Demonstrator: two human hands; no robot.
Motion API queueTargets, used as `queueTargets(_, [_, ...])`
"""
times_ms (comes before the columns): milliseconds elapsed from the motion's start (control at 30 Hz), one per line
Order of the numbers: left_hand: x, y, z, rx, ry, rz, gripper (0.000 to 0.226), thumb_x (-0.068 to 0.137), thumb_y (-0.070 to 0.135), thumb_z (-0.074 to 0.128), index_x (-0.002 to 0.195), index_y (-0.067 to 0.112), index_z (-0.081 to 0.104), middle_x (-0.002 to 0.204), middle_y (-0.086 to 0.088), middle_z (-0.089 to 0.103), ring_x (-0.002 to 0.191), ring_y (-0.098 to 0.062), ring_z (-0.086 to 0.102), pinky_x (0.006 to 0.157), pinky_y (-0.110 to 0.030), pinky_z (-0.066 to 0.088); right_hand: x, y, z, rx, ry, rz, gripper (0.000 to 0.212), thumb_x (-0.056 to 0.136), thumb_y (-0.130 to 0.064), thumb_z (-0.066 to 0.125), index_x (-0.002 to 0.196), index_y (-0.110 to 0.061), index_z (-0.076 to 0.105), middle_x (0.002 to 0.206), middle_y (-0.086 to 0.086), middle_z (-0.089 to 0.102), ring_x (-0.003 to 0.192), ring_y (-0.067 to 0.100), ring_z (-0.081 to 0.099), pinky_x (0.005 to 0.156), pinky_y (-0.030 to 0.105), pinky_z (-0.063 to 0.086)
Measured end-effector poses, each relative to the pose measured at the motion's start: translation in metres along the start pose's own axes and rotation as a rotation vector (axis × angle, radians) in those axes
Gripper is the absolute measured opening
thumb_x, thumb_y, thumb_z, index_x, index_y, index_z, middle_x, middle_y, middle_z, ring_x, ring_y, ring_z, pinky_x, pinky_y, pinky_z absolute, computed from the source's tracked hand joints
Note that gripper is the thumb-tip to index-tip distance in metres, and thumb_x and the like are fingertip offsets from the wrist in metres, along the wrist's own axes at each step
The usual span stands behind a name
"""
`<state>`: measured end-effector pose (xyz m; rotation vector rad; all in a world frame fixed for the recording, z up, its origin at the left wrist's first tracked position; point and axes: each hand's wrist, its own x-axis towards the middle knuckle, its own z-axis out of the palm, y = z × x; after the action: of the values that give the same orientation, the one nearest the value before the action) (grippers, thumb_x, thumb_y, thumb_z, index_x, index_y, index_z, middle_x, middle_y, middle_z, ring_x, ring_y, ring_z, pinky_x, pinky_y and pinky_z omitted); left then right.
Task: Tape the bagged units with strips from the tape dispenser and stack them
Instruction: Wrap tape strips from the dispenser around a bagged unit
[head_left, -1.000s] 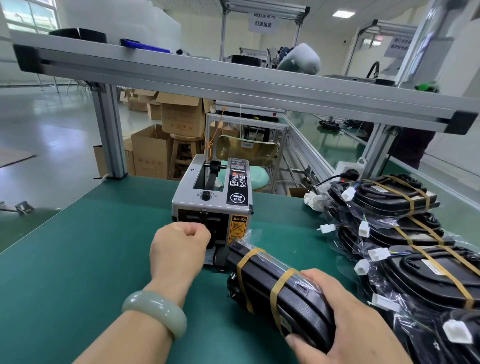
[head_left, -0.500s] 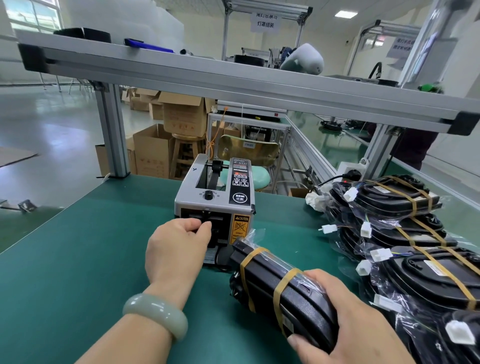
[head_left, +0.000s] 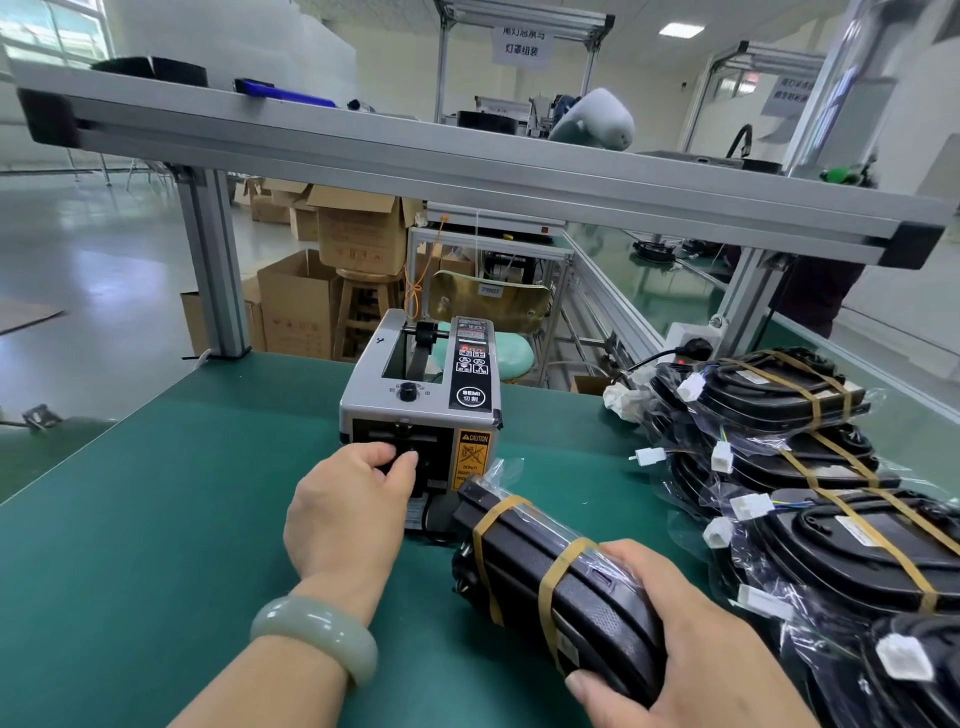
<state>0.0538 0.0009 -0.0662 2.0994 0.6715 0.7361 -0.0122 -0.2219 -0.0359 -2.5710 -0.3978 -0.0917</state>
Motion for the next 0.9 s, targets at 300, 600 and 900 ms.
queueTargets(300, [0.003,0.001,0.003,0.101,-0.036,0.012,0.022,0.087,0.034,0.052,0.068,0.031,0.063,0.069,0.005,0.064,0.072,-0.024,0.056,0.060,-0.026,0.039,-0.001,0.001,0.001,0.010,0.002,0.014,0.071,0.038,-0.071,0.047,0.099,-0.077,0.013,0.107,-0.047,0.041,0.093,-0.016,0.049,0.078,0.001,0.037])
queueTargets(600, [-0.012,-0.017,-0.012,-0.247,-0.261,0.042,0.015,0.084,0.026,0.062,0.071,0.033,0.065,0.037,0.011,0.039,0.038,-0.007,0.035,0.041,-0.013,0.035,0.000,0.002,-0.001,-0.003,0.021,-0.020,0.087,0.041,-0.065,0.053,0.108,-0.077,-0.002,0.111,-0.059,0.010,0.100,-0.028,0.033,0.075,-0.002,0.035])
queueTargets(900, [0.020,-0.050,-0.020,-0.255,-0.140,-0.236,0.017,0.078,0.012,0.066,0.062,0.016,0.064,0.056,-0.001,0.064,0.053,-0.020,0.052,0.053,-0.024,0.043,-0.002,0.004,-0.001,0.002,0.016,-0.002,0.065,0.047,-0.063,0.061,0.096,-0.071,0.020,0.096,-0.034,0.054,0.092,-0.008,0.056,0.079,0.004,0.038])
